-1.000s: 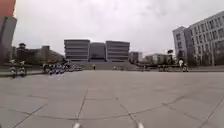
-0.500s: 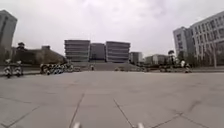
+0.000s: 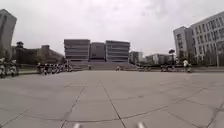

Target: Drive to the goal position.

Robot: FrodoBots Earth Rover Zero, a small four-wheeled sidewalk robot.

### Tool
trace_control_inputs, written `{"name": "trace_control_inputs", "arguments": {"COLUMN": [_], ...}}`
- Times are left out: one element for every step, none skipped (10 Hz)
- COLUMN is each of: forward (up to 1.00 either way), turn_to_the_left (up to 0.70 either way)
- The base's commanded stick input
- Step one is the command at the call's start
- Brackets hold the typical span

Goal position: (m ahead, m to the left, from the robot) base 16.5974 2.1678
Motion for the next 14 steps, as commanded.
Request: {"name": "trace_control_inputs", "arguments": {"forward": [0.85, 0.85, 0.85, 0.85, 0.85, 0.85, 0.85, 0.85, 0.85, 0.85, 0.85, 0.85, 0.85, 0.85], "turn_to_the_left": [0.0, 0.0, 0.0, 0.0, 0.0, 0.0, 0.0, 0.0, 0.0, 0.0, 0.0, 0.0, 0.0, 0.0]}}
